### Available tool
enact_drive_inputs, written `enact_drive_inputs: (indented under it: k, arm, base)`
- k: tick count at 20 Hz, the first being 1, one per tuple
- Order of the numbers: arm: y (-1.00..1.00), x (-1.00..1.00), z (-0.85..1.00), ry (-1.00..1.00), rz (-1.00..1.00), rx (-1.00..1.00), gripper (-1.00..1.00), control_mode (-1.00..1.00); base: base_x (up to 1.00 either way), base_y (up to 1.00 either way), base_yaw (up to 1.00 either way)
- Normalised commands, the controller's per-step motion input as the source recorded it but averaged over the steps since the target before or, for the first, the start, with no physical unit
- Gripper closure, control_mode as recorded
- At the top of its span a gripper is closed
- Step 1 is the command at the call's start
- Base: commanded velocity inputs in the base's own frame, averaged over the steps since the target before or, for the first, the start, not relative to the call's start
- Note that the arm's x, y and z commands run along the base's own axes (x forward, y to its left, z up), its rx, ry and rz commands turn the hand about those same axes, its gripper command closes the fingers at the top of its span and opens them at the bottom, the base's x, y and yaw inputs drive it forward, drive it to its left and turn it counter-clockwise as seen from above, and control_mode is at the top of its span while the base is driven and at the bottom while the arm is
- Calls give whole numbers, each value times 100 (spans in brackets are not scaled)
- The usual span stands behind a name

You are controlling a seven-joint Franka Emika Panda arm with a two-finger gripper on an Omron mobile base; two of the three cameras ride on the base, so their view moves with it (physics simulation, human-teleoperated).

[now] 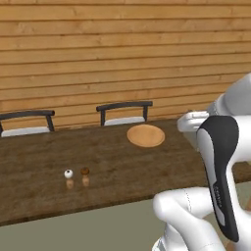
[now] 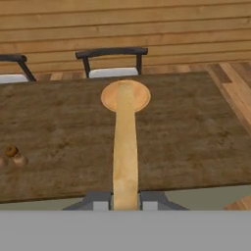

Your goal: Start the toaster. Once the lever pops up, take the bread to the plate on the dining counter.

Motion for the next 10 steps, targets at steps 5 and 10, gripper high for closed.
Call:
enact_drive_inputs:
  k: [5, 10]
  arm:
    - [0, 0, 0, 0, 0, 0, 100, 100]
    - [-5, 79, -23, 10, 11, 7, 100, -100]
  base:
    - [29, 0, 1]
    - [0, 0, 0]
